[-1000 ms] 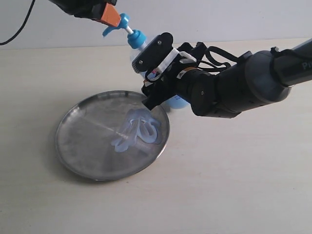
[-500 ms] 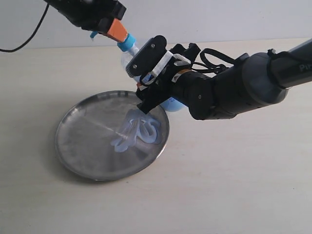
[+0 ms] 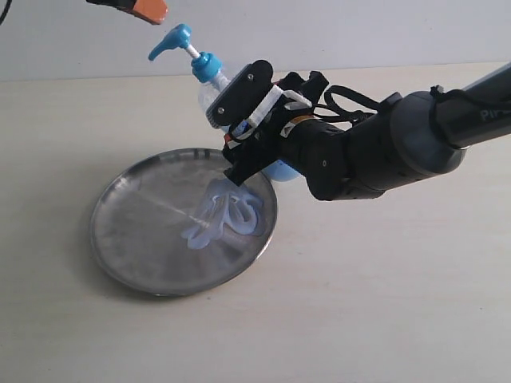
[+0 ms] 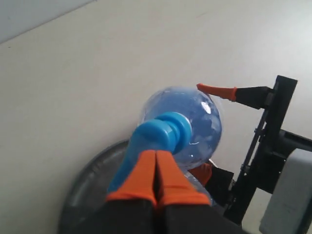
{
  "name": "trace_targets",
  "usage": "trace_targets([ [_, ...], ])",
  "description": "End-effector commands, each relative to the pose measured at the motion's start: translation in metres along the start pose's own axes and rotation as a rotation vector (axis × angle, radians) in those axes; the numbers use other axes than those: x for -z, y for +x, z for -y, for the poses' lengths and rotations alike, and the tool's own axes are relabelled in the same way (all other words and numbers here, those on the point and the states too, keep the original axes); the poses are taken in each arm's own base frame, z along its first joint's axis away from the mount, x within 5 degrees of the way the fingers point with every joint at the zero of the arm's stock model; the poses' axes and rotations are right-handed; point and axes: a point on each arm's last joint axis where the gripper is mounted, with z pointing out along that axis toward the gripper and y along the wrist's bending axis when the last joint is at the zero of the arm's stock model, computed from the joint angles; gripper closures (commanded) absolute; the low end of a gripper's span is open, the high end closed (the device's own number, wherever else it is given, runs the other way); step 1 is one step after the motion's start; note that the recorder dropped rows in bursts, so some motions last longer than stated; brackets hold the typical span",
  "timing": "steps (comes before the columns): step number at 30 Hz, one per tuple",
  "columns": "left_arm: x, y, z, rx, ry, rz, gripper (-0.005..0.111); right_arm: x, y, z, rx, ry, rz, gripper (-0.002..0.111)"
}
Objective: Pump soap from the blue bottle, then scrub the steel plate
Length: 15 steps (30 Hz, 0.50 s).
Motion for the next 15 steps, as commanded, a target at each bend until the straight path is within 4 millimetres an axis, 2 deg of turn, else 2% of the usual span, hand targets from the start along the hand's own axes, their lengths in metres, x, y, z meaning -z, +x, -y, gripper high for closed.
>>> trace_targets([
  [1, -0.0138, 0.0001, -0.0069, 0.016, -0.004, 0.001, 0.107, -0.0005, -0.0002, -0.0005, -0.012, 0.004, 0.002, 0.108],
  [15, -0.0184, -0.0016, -0.0079, 0.004, 0.006, 0.024, 0.107, -0.0005, -0.0002, -0.0005, -0.011, 0.004, 0.002, 0.108],
])
